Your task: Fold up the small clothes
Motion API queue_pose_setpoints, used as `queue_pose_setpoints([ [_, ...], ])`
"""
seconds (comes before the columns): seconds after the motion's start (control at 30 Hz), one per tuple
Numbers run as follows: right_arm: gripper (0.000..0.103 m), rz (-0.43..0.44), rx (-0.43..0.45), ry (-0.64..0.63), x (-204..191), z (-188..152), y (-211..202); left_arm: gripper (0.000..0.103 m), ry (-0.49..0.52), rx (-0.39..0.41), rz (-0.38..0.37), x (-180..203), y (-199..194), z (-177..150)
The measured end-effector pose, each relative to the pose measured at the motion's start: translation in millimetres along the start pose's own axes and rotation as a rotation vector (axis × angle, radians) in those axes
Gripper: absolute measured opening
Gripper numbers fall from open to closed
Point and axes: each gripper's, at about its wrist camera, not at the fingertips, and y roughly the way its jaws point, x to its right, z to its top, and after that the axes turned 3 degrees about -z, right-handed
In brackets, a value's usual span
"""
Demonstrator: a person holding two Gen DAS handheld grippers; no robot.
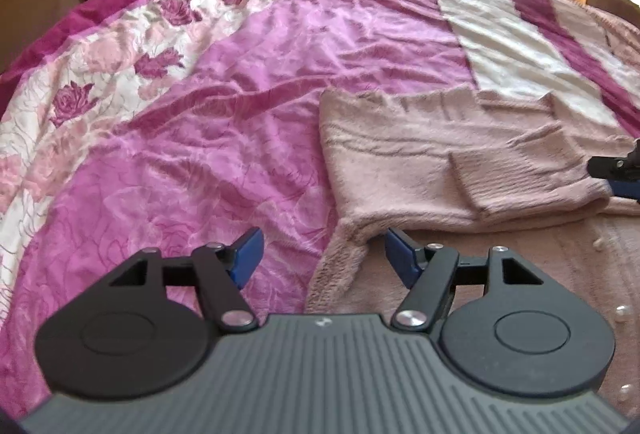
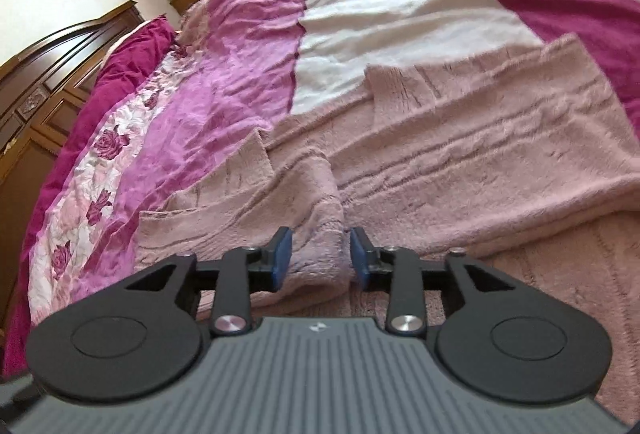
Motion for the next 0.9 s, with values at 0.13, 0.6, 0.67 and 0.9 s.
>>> queue_pose_setpoints([
  [0.13, 0.055, 0.001, 0.051, -0.084, -16.0, 0.0, -15.5, 0.069, -0.002, 0.038, -0.034, 5.4, -11.6, 8.2],
  [0.6, 0.063, 0.082, 0.019, -0.212, -54.2, -24.8, -17.9, 0.07, -0.006, -0.007, 0.07, -3.4, 17.4, 7.5],
  [0.67, 0.064, 0.083, 0.014, -0.233, -57.8, -29.3, -17.2, 0.071, -0.034, -0.029, 0.052, -7.4, 22.8, 5.4],
  [0.9, 0.068, 0.105, 0.023, -0.279, -71.2, -36.5, -13.1, 0.072, -0.033, -0.054, 0.035, -7.9, 30.1, -7.2],
])
